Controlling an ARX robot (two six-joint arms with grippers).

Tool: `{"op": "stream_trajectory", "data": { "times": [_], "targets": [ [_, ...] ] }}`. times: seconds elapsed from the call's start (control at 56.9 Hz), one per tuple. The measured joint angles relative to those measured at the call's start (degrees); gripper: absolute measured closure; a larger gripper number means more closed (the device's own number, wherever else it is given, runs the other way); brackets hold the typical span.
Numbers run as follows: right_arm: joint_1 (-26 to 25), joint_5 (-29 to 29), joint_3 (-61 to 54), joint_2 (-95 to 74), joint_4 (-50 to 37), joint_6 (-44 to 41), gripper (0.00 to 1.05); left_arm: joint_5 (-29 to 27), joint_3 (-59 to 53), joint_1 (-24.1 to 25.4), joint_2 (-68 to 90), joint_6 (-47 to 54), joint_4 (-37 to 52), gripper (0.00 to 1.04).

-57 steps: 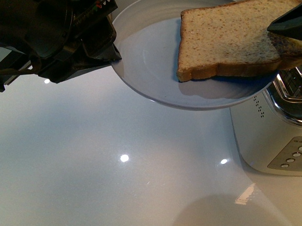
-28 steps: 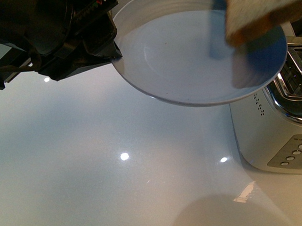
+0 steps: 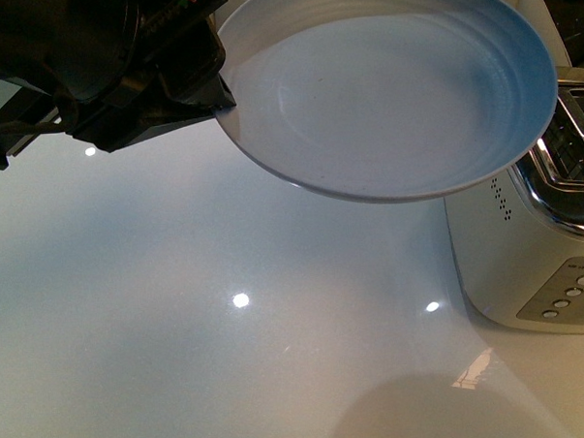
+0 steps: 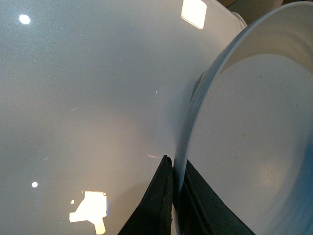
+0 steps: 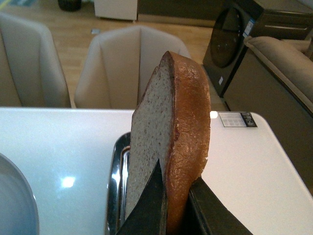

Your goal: Left arm holds plate, right arm toasts bread

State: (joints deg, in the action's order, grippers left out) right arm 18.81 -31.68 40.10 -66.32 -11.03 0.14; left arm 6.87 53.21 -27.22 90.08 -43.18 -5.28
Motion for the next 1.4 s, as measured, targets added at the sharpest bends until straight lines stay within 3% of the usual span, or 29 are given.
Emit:
{"op": "stream_trajectory", "data": {
  "times": [1.405],
  "targets": [
    [-5.22,5.66,1.81,-22.47,-0.39,1.33,1.01,-0.33,0.0,0.0,0.02,0.0,0.0,1.02]
  ]
}}
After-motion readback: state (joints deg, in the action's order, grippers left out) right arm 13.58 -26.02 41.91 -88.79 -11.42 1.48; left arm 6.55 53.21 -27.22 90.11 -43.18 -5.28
